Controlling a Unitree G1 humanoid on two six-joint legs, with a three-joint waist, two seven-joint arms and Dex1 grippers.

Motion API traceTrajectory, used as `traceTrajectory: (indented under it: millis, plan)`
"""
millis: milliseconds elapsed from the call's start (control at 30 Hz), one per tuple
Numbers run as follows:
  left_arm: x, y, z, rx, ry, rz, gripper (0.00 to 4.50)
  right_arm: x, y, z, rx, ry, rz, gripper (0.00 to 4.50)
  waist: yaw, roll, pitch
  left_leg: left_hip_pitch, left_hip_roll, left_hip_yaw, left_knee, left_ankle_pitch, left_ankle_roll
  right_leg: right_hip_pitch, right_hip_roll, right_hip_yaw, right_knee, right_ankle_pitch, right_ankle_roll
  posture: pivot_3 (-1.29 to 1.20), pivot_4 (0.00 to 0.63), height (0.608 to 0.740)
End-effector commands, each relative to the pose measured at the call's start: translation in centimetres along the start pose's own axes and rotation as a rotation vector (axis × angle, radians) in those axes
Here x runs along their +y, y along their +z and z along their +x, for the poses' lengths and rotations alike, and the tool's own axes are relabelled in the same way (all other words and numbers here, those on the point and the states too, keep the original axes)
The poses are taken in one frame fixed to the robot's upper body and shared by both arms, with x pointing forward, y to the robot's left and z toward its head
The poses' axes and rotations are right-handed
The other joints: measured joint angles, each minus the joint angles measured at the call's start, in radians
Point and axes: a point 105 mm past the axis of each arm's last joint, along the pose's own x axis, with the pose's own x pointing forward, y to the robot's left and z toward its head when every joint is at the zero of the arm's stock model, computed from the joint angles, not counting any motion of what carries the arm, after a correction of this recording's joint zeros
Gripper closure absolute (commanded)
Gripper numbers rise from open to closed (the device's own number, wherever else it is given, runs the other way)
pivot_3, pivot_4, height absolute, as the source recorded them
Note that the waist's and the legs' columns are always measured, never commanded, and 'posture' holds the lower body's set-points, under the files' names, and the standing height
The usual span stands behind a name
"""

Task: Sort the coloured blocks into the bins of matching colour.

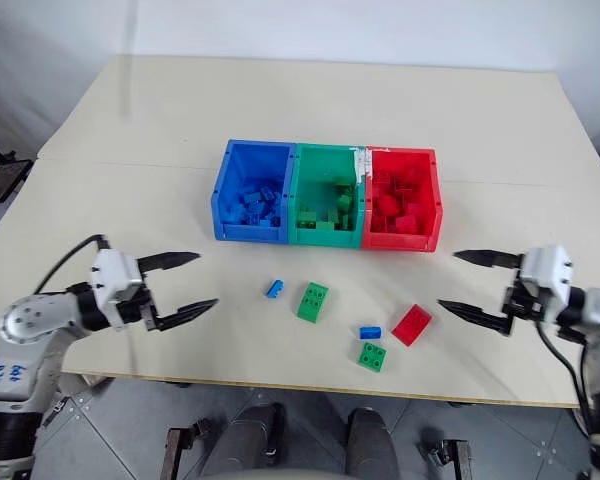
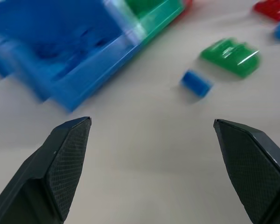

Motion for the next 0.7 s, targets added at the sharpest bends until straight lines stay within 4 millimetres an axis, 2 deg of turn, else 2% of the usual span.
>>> traceTrajectory:
  millis: [33, 100, 167, 300, 533, 700]
  plan:
    - [-1.6, 1.6, 2.1, -0.049, -0.101, 0.043, 0.04, 0.0, 0.2, -2.7, 0.026, -0.089, -0.034, 0.00, -0.001, 0.000, 0.000, 0.000, 0.000, 0.000, 0.000, 0.000, 0.000, 0.000, 0.000, 0.000, 0.000, 0.000, 0.000, 0.00, 0.150, 0.740]
    - [-2.7, 1.9, 3.3, -0.058, -0.166, 0.049, 0.04, 0.7, -0.4, -4.1, 0.057, -0.117, -0.019, 0.00, -0.001, 0.000, 0.000, 0.000, 0.000, 0.000, 0.000, 0.000, 0.000, 0.000, 0.000, 0.000, 0.000, 0.000, 0.000, 0.00, 0.150, 0.740]
    - [-3.4, 2.1, 3.8, -0.052, -0.219, 0.064, 0.04, 1.3, -0.8, -4.8, 0.080, -0.127, -0.010, 0.00, -0.002, 0.000, 0.000, 0.000, 0.000, 0.000, 0.001, 0.000, 0.000, 0.000, 0.000, 0.000, 0.001, 0.000, 0.000, 0.00, 0.150, 0.740]
    - [-3.8, 2.6, 4.5, -0.061, -0.242, 0.060, 0.04, 1.9, -2.1, -5.4, 0.120, -0.123, -0.008, 0.00, -0.010, 0.000, 0.000, 0.001, 0.001, 0.002, 0.002, 0.000, 0.000, 0.001, 0.001, 0.001, 0.002, 0.000, 0.000, 0.00, 0.150, 0.740]
    - [-3.3, 2.5, 3.8, -0.041, -0.204, 0.048, 0.04, 2.4, -2.5, -1.7, 0.165, 0.134, -0.010, 0.00, -0.009, 0.001, -0.001, 0.002, 0.001, 0.002, 0.004, 0.000, 0.000, 0.001, 0.001, 0.002, 0.005, 0.000, 0.000, 0.00, 0.150, 0.740]
    - [-4.5, 2.5, 3.1, -0.039, -0.216, 0.018, 0.04, 1.1, -2.2, 2.5, 0.173, 0.313, -0.073, 0.00, -0.008, 0.001, 0.000, 0.002, 0.001, 0.001, 0.004, 0.000, 0.000, 0.000, 0.001, 0.002, 0.005, 0.000, 0.000, 0.00, 0.150, 0.740]
